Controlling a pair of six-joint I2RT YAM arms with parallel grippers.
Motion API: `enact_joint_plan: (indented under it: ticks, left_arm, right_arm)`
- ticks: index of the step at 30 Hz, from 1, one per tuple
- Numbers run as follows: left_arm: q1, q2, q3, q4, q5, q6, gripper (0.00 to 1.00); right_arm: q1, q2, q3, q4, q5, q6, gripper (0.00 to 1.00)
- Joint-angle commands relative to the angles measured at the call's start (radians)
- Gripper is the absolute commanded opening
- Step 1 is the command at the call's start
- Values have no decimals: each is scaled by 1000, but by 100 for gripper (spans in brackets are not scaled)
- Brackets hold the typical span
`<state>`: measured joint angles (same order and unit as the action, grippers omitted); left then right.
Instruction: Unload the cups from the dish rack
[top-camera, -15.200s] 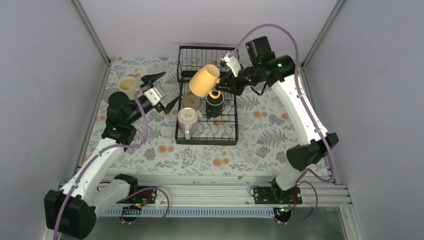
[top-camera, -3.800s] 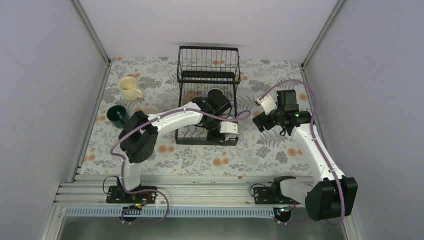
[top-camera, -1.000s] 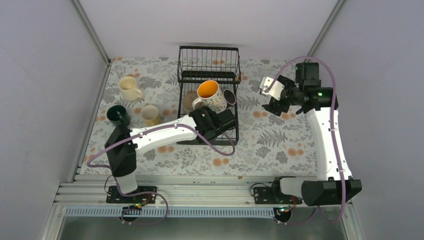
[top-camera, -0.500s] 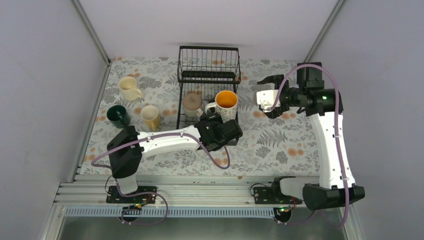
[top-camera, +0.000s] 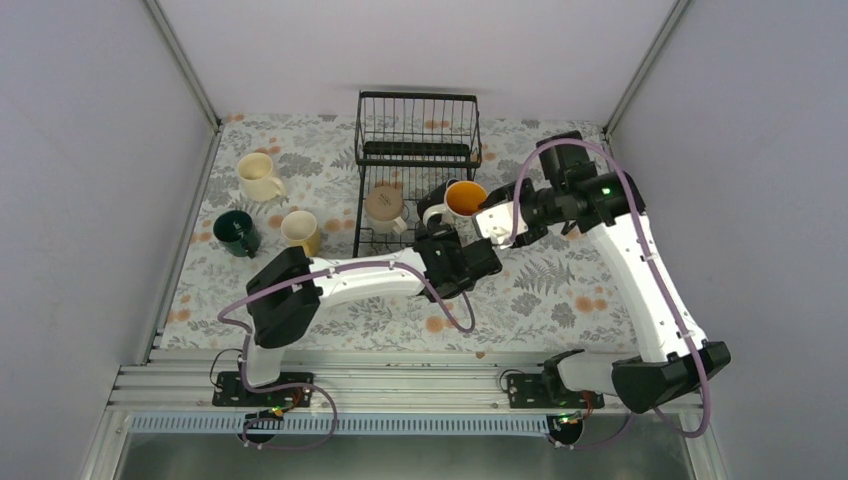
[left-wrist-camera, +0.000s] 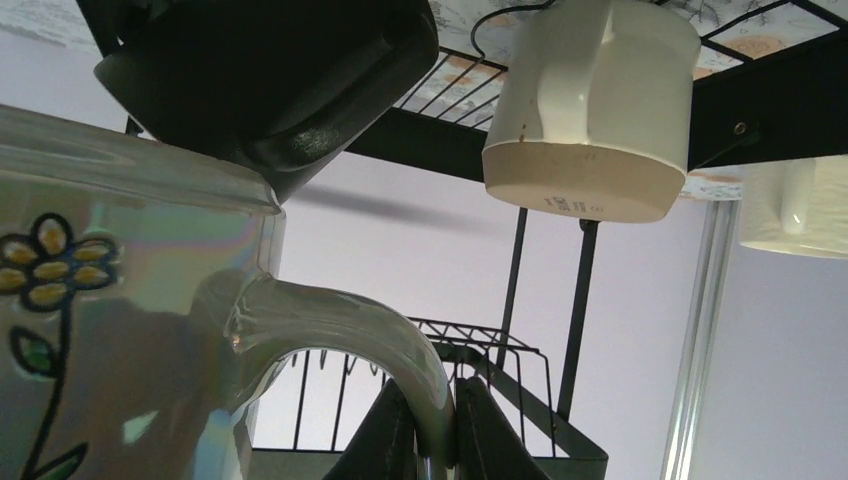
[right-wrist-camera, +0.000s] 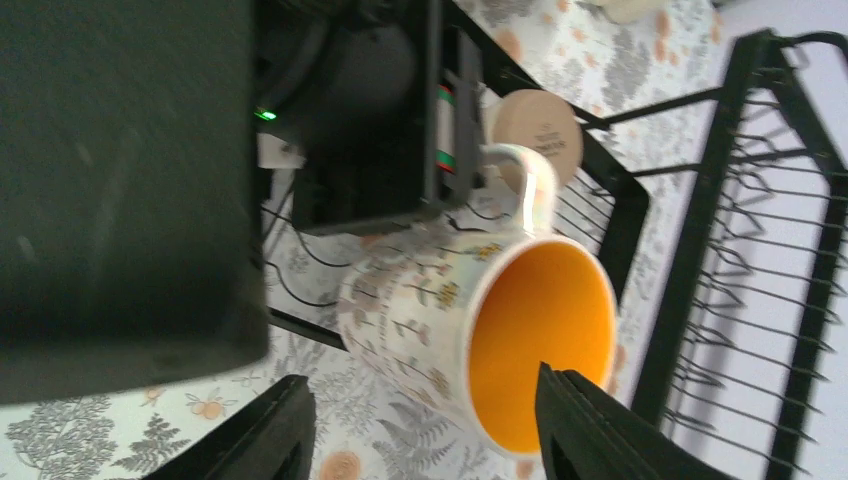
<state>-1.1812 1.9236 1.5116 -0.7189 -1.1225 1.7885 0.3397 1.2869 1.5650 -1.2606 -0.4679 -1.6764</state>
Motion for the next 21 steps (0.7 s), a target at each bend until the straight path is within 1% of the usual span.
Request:
enact_joint_plan:
  ticks: [1,5,14,18,21]
  left_arm:
    - [-4,14,86,-20,-95,-113,2]
    - [-3,26,111,-97,-106,-185,2]
    - [-15,16,115,-172,-140,-265,2]
    - [-37,17,134,-223,-137,-322,2]
    - [-44,10,112,-251,-139,-370,2]
  right_arm:
    - [39,-3,-60,-25,41,35,55]
    - [41,11,-82,-25,46,53,54]
    - [47,49,-81,-23,50,26,55]
    - [46,72,-30,-13,13,47,54]
    - [42,65,27,-2,-37,57,51]
